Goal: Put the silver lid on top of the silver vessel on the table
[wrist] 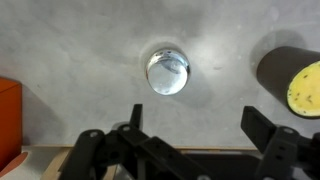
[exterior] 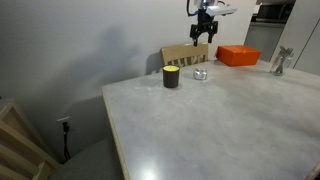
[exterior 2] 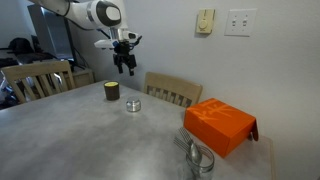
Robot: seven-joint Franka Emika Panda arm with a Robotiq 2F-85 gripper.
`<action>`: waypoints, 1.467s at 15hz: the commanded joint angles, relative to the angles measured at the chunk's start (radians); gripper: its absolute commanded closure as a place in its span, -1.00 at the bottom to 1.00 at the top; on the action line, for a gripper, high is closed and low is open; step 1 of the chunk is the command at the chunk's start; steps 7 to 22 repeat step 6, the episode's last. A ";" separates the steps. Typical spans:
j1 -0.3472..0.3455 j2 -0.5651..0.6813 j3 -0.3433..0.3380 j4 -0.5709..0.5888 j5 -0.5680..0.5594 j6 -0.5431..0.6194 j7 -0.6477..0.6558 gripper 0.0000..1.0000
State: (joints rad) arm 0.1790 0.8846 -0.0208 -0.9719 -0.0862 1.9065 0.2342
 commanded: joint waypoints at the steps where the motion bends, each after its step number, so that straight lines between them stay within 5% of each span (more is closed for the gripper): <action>1: -0.003 -0.199 0.042 -0.236 0.030 0.036 -0.059 -1.00; 2: 0.007 -0.079 0.017 -0.070 0.006 -0.006 -0.015 -1.00; 22: 0.011 -0.096 0.020 -0.083 0.007 -0.007 -0.013 -1.00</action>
